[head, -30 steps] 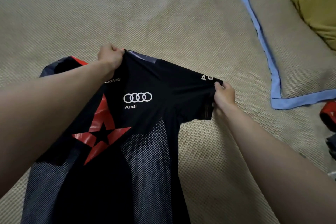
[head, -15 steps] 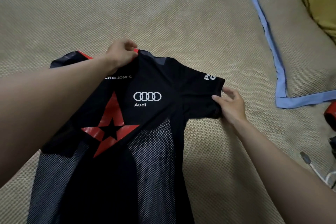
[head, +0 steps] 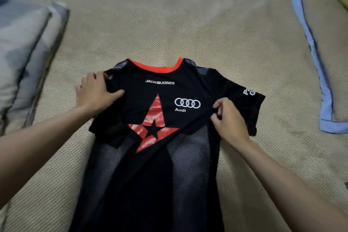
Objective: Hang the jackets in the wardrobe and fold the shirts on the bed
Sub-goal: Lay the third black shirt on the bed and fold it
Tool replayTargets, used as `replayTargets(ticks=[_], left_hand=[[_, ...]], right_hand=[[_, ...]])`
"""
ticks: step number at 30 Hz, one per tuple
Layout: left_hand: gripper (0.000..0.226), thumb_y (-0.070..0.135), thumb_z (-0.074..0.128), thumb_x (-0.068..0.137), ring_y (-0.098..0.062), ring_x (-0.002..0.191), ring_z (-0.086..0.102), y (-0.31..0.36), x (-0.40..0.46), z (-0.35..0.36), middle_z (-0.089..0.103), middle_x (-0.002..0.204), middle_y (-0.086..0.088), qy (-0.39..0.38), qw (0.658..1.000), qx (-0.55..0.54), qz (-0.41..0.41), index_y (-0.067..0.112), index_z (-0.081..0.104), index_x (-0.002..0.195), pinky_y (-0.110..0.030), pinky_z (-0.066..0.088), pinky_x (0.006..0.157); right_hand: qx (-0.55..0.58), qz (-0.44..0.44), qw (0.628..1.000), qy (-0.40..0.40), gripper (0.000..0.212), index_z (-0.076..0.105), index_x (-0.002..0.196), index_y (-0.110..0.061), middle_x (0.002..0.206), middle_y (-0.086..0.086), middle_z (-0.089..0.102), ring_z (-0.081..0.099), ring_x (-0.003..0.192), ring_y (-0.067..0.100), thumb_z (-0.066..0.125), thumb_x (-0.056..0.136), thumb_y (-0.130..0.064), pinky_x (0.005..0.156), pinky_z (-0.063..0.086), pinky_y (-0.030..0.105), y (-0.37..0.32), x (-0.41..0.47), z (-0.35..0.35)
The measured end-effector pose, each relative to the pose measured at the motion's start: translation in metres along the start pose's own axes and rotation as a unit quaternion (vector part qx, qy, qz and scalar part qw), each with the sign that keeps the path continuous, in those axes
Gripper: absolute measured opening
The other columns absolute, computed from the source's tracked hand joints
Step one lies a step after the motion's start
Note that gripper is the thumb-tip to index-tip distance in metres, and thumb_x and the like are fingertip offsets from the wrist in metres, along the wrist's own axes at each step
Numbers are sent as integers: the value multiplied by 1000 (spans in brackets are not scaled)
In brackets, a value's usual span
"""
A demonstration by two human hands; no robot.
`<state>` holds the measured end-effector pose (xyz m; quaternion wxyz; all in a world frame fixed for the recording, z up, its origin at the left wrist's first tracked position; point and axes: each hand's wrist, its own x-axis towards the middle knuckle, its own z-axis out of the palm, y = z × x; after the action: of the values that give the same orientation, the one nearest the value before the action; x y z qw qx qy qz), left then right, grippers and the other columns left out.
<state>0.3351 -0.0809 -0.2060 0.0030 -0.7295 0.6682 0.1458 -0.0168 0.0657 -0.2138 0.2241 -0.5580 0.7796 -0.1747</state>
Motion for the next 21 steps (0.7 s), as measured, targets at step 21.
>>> replayTargets(ticks=[21], left_hand=[[20,4,52,96,-31,106,64,-157,14,-27,68,104,-9,60,936,-303,-169,11,67,107,-31,44,87]], right_hand=[[140,-4,922,-362,21,50,111,-14,73,9,75,62,49,21,63,97,-21,46,50,29,-252,42,167]])
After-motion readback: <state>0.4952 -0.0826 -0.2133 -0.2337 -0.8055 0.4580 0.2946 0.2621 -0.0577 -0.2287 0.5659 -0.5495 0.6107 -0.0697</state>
